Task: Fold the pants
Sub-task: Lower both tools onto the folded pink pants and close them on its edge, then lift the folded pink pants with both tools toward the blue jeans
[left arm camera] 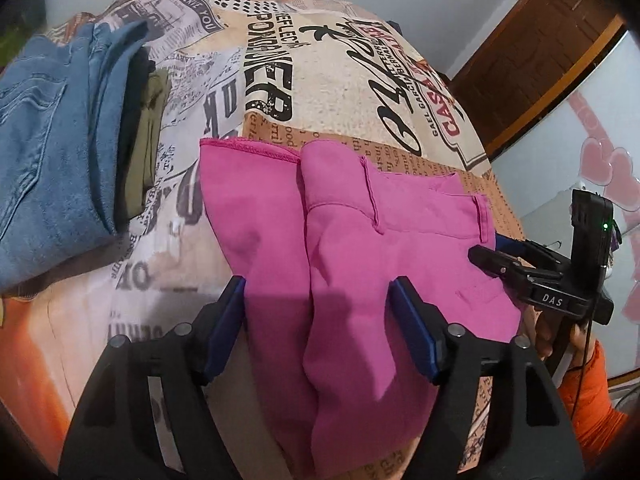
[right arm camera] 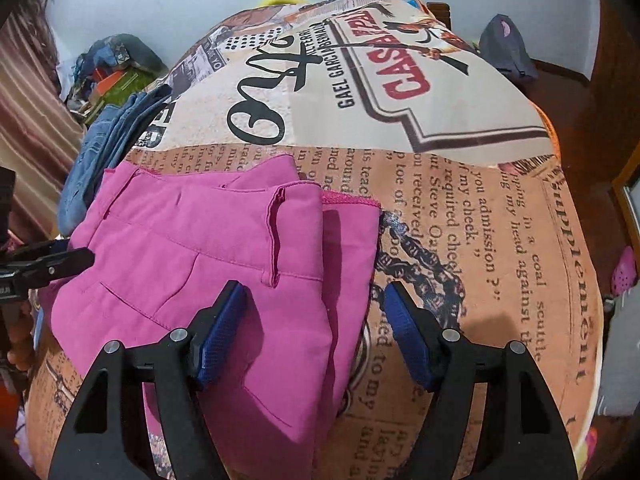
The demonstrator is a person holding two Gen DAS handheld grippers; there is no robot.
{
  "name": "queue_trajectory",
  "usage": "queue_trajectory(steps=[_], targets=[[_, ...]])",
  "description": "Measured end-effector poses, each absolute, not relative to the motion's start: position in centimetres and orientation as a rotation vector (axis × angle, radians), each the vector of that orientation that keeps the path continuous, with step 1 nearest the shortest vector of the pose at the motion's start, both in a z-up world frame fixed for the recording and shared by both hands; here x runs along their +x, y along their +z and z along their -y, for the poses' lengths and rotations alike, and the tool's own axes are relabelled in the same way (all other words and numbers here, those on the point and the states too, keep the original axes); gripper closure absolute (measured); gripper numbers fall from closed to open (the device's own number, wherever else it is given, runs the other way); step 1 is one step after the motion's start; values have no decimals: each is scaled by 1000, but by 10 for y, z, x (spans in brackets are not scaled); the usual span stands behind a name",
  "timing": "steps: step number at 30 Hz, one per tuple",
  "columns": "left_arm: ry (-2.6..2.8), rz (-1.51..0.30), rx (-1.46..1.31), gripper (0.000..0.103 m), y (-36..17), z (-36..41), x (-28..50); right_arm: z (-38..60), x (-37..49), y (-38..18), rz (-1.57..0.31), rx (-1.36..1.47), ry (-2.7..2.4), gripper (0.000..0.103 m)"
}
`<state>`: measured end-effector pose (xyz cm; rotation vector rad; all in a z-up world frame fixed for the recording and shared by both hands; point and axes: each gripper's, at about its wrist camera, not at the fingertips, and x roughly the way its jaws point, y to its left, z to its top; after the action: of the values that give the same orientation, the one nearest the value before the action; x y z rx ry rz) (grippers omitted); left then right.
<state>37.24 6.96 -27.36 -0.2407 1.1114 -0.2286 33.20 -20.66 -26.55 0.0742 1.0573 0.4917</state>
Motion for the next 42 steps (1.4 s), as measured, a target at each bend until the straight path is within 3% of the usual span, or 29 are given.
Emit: queue_trajectory(steps=[1, 2, 4, 5, 7, 10, 21, 33, 37, 41, 42], targets=[[-230, -1110, -235, 35, -274, -68, 373, 207, 332, -265, -1055, 70, 494, 36], [-235, -1110, -230, 39, -274, -67, 374, 205, 331, -265, -1051, 65, 504, 42], [-262, -1114, -231, 57, -273, -63, 376, 204, 331, -263, -1055, 74, 532, 56], [-268, -1113, -228, 60, -273, -62, 376, 203, 332, -263, -1059, 78, 546, 66], [-268, -1094, -196, 71, -268, -58, 374, 199, 330, -261, -1052, 62, 543, 69], [-273, -1061, -152, 80, -258, -53, 368, 195, 328, -257, -1028, 30, 522, 80], [-254, -914, -76, 84, -194, -52, 330, 191, 304, -197, -904, 35, 540, 87], [-210, -760, -105, 84, -122, -99, 274, 147, 266, -114, -736, -15, 604, 95], [-185, -772, -113, 84, -123, -120, 268, 119, 257, -102, -709, -57, 633, 95], [-138, -875, -197, 84, -159, -153, 271, 96, 265, -123, -780, -88, 650, 93], [-123, -902, -223, 84, -172, -161, 270, 91, 271, -133, -813, -83, 651, 88]])
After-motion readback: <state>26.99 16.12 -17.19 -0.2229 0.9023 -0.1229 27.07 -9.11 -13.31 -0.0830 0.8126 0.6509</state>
